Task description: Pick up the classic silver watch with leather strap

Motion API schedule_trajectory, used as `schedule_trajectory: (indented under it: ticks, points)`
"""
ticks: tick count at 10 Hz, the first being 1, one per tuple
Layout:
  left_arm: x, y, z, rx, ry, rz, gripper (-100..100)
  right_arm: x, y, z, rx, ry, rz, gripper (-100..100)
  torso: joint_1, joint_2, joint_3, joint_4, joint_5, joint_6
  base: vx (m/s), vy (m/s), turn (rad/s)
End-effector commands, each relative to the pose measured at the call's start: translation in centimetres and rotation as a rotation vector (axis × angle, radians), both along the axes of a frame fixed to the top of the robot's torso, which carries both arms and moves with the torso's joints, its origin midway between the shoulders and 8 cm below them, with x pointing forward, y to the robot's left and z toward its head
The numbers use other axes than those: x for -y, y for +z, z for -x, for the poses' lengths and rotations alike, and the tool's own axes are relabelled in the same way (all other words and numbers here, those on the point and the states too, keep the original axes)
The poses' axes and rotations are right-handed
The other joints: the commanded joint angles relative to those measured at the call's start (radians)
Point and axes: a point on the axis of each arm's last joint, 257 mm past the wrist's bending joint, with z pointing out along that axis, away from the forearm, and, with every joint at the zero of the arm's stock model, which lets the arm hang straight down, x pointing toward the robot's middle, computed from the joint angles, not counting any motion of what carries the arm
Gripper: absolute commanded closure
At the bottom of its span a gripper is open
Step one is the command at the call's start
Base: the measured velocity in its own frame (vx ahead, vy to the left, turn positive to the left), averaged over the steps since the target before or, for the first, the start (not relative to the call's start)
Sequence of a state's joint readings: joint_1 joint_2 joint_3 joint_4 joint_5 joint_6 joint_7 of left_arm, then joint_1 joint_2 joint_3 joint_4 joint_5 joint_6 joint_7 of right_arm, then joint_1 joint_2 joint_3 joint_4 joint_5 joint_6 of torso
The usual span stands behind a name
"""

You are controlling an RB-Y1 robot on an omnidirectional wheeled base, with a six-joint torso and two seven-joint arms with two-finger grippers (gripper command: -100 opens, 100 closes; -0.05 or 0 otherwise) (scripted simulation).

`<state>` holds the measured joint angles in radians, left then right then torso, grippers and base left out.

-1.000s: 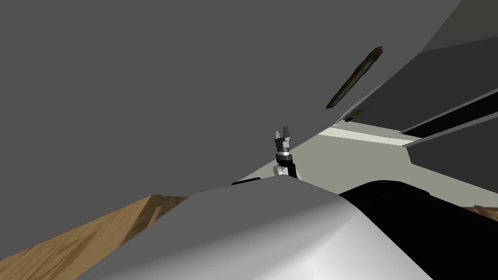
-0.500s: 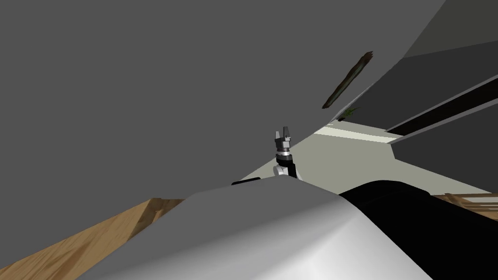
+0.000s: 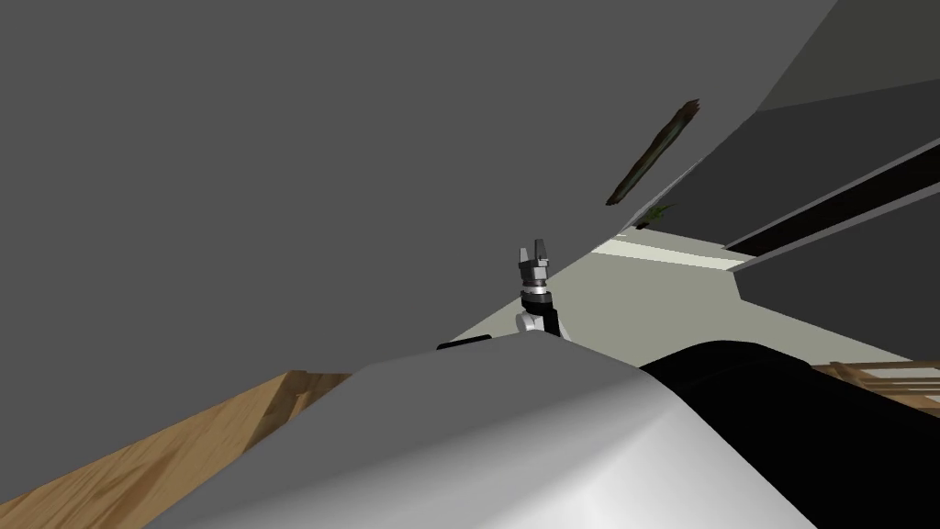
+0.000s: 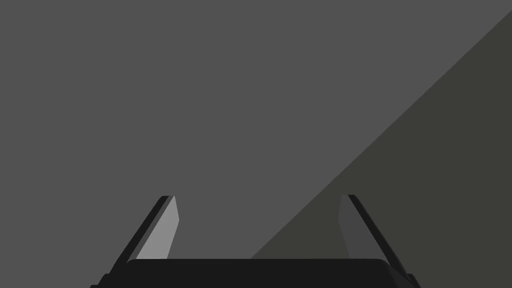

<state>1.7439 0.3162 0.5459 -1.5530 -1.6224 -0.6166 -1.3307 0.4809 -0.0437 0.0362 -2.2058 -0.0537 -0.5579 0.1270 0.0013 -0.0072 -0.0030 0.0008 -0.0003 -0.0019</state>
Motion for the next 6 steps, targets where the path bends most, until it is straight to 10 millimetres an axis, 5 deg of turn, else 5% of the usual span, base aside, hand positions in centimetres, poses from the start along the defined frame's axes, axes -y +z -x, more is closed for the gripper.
schedule_trajectory:
  ticks: [1, 2, 3, 4, 5, 6]
  points:
    - [0.0, 0.0, 0.0, 0.000, 0.000, 0.000, 100, 0.0, 0.0, 0.0, 0.000, 0.000, 0.000, 0, 0.000, 0.000, 0.000, 0.000, 0.000, 0.000, 0.000, 0.000, 0.000]
    - [0.0, 0.0, 0.0, 0.000, 0.000, 0.000, 100, 0.0, 0.0, 0.0, 0.000, 0.000, 0.000, 0, 0.000, 0.000, 0.000, 0.000, 0.000, 0.000, 0.000, 0.000, 0.000]
    - [0.0, 0.0, 0.0, 0.000, 0.001, 0.000, 0, 0.0, 0.0, 0.0, 0.000, 0.000, 0.000, 0, 0.000, 0.000, 0.000, 0.000, 0.000, 0.000, 0.000, 0.000, 0.000]
    - [0.0, 1.2, -0.1, -0.002, -0.001, -0.001, 100, 0.0, 0.0, 0.0, 0.000, 0.000, 0.000, 0, 0.000, 0.000, 0.000, 0.000, 0.000, 0.000, 0.034, -0.003, 0.020]
    - [0.0, 0.7, -0.1, -0.001, -0.001, -0.002, 100, 0.0, 0.0, 0.0, 0.000, 0.000, 0.000, 0, -0.001, -0.002, -0.001, -0.001, -0.001, 0.000, 0.020, -0.001, 0.007]
    - [0.0, 0.8, -0.1, -0.001, 0.000, -0.001, 0, 0.0, 0.0, 0.0, 0.000, 0.000, 0.000, 0, -0.001, -0.001, -0.001, 0.000, 0.000, 0.000, 0.000, 0.000, 0.000]
